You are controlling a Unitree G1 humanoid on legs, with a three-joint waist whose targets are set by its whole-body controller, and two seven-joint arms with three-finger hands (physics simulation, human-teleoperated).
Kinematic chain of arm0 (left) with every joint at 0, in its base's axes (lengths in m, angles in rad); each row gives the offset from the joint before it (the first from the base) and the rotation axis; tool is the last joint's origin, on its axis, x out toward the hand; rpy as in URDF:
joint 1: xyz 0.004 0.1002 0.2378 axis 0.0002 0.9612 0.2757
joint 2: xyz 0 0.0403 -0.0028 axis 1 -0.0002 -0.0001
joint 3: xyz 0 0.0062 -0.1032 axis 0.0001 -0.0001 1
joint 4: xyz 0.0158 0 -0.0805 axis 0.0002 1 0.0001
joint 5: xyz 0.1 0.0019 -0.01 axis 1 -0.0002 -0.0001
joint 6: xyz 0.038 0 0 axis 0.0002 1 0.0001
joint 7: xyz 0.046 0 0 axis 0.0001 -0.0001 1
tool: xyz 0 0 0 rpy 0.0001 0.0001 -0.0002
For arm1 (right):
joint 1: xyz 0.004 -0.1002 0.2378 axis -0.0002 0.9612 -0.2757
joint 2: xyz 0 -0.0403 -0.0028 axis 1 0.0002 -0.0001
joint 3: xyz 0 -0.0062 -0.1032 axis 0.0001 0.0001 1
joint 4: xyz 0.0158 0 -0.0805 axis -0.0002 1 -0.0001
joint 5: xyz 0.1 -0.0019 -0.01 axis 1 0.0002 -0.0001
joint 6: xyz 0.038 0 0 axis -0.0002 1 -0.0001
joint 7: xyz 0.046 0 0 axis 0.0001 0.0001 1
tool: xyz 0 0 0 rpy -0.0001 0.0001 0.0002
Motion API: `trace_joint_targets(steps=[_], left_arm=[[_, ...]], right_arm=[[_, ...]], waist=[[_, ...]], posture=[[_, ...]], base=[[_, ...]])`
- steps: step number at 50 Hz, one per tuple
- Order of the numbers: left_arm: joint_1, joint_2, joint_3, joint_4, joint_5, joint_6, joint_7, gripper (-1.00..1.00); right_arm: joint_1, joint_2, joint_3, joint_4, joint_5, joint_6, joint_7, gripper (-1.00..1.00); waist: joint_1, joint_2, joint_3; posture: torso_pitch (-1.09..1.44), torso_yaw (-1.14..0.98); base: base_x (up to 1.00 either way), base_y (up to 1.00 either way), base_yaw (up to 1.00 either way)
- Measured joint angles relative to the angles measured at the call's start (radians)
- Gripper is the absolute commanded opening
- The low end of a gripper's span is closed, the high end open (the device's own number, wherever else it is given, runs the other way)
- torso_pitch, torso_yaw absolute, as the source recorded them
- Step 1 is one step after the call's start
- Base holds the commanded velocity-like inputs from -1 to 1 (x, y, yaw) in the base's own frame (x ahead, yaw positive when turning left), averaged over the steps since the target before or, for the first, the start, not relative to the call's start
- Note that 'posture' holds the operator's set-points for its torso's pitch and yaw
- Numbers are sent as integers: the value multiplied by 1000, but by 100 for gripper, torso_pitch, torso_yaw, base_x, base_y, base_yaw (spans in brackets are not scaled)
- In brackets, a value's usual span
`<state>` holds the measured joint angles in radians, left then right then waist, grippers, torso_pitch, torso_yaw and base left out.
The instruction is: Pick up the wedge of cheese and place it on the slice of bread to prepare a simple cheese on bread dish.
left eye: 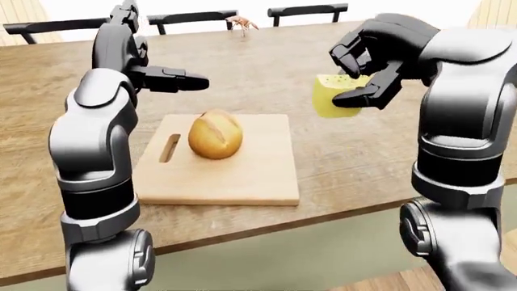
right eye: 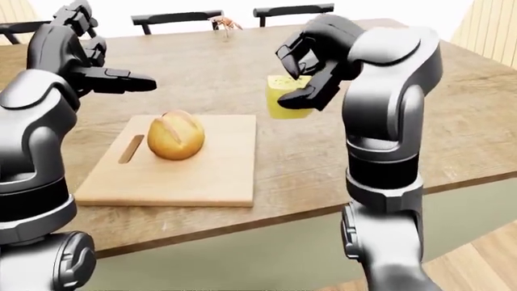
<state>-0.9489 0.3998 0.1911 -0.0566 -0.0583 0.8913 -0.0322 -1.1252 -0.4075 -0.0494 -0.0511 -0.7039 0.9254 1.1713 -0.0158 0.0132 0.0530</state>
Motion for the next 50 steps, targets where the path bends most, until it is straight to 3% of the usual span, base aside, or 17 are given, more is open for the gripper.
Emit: trace_joint_targets(steps=[12,29,50], left_arm=[[23,46,31,17,-18,-18,-2,100],[44,51,34,5,-50,-28,12,100],[68,54,38,17,-62,-49,16,100]], right_arm=[[-199,86,24,223,9,-78,-69,-100],[-320,231,55,478,103,-201,-235,-100],[-468,297,58,791,231,-346,-422,-100]], waist=[[-4,14,8],[-8,29,11],[-15,40,9]], posture=[[0,0],[0,0],[0,0]], base=[[0,0,0],[0,0,0],[0,0,0]])
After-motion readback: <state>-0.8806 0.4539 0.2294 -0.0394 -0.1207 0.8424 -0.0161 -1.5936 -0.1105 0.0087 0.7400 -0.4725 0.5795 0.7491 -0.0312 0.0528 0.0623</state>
